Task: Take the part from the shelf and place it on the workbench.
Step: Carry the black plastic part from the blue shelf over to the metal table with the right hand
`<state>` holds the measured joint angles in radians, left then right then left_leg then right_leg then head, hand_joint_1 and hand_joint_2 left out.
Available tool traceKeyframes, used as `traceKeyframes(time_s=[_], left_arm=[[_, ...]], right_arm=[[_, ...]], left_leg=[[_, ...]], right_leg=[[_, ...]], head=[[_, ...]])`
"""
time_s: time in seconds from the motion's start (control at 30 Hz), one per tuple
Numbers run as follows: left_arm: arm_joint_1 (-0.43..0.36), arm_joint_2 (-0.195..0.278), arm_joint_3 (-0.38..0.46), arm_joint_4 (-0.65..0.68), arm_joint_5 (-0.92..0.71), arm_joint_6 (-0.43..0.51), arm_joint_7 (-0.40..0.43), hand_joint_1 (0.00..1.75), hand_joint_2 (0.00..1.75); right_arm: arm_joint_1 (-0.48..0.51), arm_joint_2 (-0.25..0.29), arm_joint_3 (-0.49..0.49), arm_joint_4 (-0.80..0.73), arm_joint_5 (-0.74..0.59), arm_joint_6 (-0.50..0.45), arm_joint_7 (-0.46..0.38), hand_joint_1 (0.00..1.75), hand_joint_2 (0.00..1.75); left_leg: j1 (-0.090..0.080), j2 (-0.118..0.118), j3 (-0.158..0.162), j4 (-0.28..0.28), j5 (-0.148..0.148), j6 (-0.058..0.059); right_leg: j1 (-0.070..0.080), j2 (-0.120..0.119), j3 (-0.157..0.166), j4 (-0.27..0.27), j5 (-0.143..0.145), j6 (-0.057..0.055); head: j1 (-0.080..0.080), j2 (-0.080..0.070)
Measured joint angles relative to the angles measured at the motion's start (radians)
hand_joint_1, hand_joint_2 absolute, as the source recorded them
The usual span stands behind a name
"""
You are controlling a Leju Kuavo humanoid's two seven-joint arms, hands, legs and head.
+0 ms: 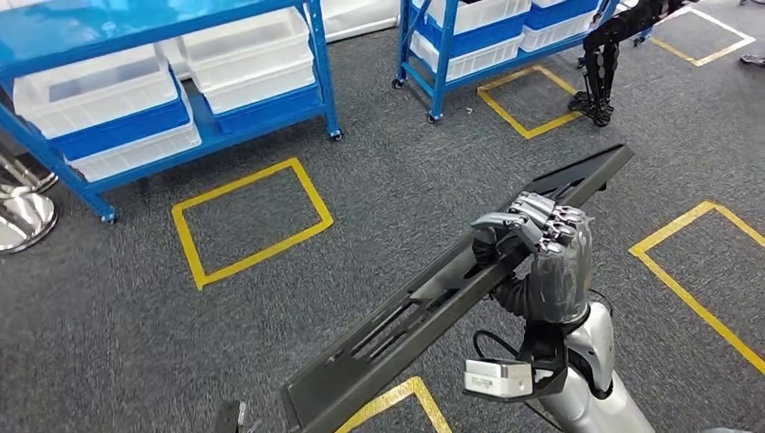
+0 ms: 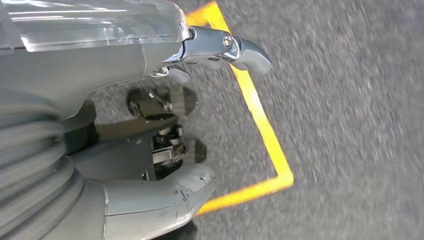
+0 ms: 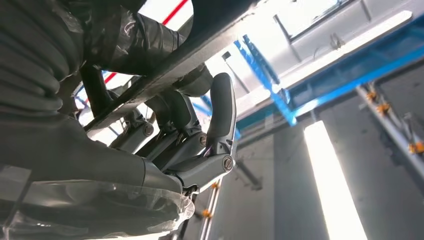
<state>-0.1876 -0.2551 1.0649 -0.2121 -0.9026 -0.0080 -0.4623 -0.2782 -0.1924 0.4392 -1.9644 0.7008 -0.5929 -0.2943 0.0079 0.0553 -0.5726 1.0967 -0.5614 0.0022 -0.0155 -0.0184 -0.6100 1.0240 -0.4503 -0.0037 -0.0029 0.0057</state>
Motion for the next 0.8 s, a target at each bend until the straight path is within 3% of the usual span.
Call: traceKeyframes(time_s=[0.07, 0.1, 0.13, 0.17, 0.2, 0.27, 0.33, 0.4, 0.43, 0.5, 0.57, 0.63, 0.67, 0.7, 0.77, 0.8], left_arm=[[0.002, 0.000, 0.000, 0.000, 0.001, 0.000, 0.000, 0.00, 1.75], [0.003, 0.000, 0.000, 0.000, 0.002, 0.000, 0.000, 0.00, 1.75], [0.004, 0.000, 0.000, 0.000, 0.003, 0.000, -0.001, 0.00, 1.75], [0.004, 0.000, 0.000, 0.000, 0.003, 0.000, -0.001, 0.00, 1.75], [0.004, 0.000, 0.000, 0.000, 0.003, 0.000, -0.002, 0.00, 1.75], [0.002, 0.001, 0.000, 0.000, 0.004, 0.000, -0.004, 0.00, 1.75], [0.001, 0.002, 0.000, 0.000, 0.005, 0.000, -0.005, 0.00, 1.75], [0.000, 0.001, 0.000, 0.000, 0.008, 0.000, -0.007, 0.00, 1.75], [-0.001, 0.000, 0.000, 0.000, 0.010, 0.000, -0.009, 0.00, 1.75], [-0.002, -0.001, 0.000, 0.000, 0.014, 0.000, -0.011, 0.00, 1.75], [-0.001, 0.000, 0.001, 0.000, 0.017, 0.000, -0.012, 0.00, 1.75], [0.001, 0.001, 0.001, 0.000, 0.020, 0.000, -0.012, 0.00, 1.75], [0.002, 0.001, 0.001, 0.000, 0.021, 0.000, -0.012, 0.00, 1.75], [0.002, 0.001, 0.001, 0.000, 0.021, 0.000, -0.012, 0.00, 1.75], [0.001, 0.001, 0.001, 0.000, 0.021, 0.000, -0.012, 0.00, 1.75], [0.001, 0.001, 0.001, 0.000, 0.021, 0.000, -0.012, 0.00, 1.75]], right_arm=[[-0.003, 0.000, 0.000, 0.000, 0.001, 0.001, 0.000, 1.75, 1.75], [-0.004, 0.000, 0.000, 0.000, 0.001, 0.002, 0.000, 1.75, 1.75], [-0.004, 0.000, 0.000, 0.000, 0.001, 0.002, 0.001, 1.75, 1.75], [-0.005, 0.000, 0.000, 0.000, 0.001, 0.002, 0.001, 1.75, 1.75], [-0.006, 0.000, 0.000, 0.000, 0.001, 0.002, 0.001, 1.75, 1.75], [-0.009, 0.000, 0.000, 0.000, 0.001, 0.002, 0.001, 1.75, 1.75], [-0.013, 0.000, 0.000, 0.000, 0.001, 0.002, 0.001, 1.75, 1.75], [-0.015, 0.000, 0.000, 0.000, 0.002, 0.002, 0.001, 1.75, 1.75], [-0.016, -0.001, 0.000, -0.001, 0.002, 0.002, 0.002, 1.75, 1.75], [-0.022, -0.002, 0.000, -0.003, 0.002, 0.002, 0.002, 1.75, 1.75], [-0.028, -0.002, 0.000, -0.003, 0.002, 0.003, 0.002, 1.75, 1.75], [-0.029, -0.002, 0.000, -0.001, 0.002, 0.003, 0.002, 1.75, 1.75], [-0.029, -0.002, 0.000, -0.001, 0.002, 0.004, 0.003, 1.75, 1.75], [-0.030, -0.002, 0.000, 0.000, 0.002, 0.004, 0.003, 1.75, 1.75], [-0.034, -0.002, 0.000, 0.000, 0.002, 0.004, 0.003, 1.75, 1.75], [-0.037, -0.002, 0.000, 0.000, 0.002, 0.003, 0.003, 1.75, 1.75]], left_leg=[[0.002, -0.038, -0.057, 0.131, -0.061, -0.004], [0.002, -0.044, -0.082, 0.182, -0.075, -0.005], [0.003, -0.047, -0.093, 0.203, -0.070, -0.005], [0.003, -0.049, -0.087, 0.183, -0.045, -0.004], [0.004, -0.056, -0.063, 0.127, -0.007, -0.002], [0.007, -0.099, -0.008, -0.002, 0.050, 0.005], [0.007, -0.130, 0.015, -0.058, 0.061, 0.010], [0.006, -0.115, 0.018, -0.066, 0.066, 0.018], [0.008, -0.103, 0.020, -0.073, 0.071, 0.026], [0.011, -0.076, 0.023, -0.087, 0.081, 0.040], [0.006, -0.048, 0.022, -0.089, 0.083, 0.047], [0.003, -0.021, 0.020, -0.088, 0.081, 0.047], [0.003, -0.008, 0.020, -0.087, 0.080, 0.047], [0.002, 0.003, 0.021, -0.086, 0.078, 0.045], [0.000, 0.023, 0.023, -0.081, 0.072, 0.038], [-0.003, 0.030, 0.024, -0.079, 0.069, 0.033]], right_leg=[[0.001, 0.022, -0.002, 0.000, 0.002, -0.006], [0.001, 0.035, -0.003, 0.001, 0.003, -0.007], [0.001, 0.049, -0.003, 0.003, 0.003, -0.007], [0.001, 0.064, -0.003, 0.005, 0.003, -0.007], [0.001, 0.078, -0.003, 0.008, 0.002, -0.006], [0.001, 0.103, -0.007, 0.014, 0.002, -0.002], [-0.003, 0.124, -0.015, 0.017, 0.006, 0.011], [-0.006, 0.144, -0.022, 0.013, 0.013, 0.027], [-0.005, 0.136, -0.026, 0.016, 0.011, 0.033], [-0.002, 0.087, -0.052, 0.068, -0.025, 0.040], [-0.002, 0.037, -0.107, 0.190, -0.090, 0.046], [-0.006, 0.026, -0.145, 0.277, -0.116, 0.052], [-0.007, 0.022, -0.138, 0.269, -0.103, 0.053], [-0.008, 0.015, -0.111, 0.222, -0.074, 0.053], [-0.003, -0.018, -0.035, 0.085, -0.020, 0.047], [0.002, -0.031, -0.010, 0.037, -0.007, 0.041]], head=[[0.000, 0.000], [0.000, 0.000], [0.000, 0.000], [0.000, 0.000], [0.000, 0.000], [0.000, 0.000], [0.000, 0.000], [0.000, 0.000], [0.001, 0.000], [0.003, 0.000], [0.004, 0.000], [0.004, 0.000], [0.005, 0.000], [0.004, 0.000], [0.005, 0.000], [0.004, 0.000]])
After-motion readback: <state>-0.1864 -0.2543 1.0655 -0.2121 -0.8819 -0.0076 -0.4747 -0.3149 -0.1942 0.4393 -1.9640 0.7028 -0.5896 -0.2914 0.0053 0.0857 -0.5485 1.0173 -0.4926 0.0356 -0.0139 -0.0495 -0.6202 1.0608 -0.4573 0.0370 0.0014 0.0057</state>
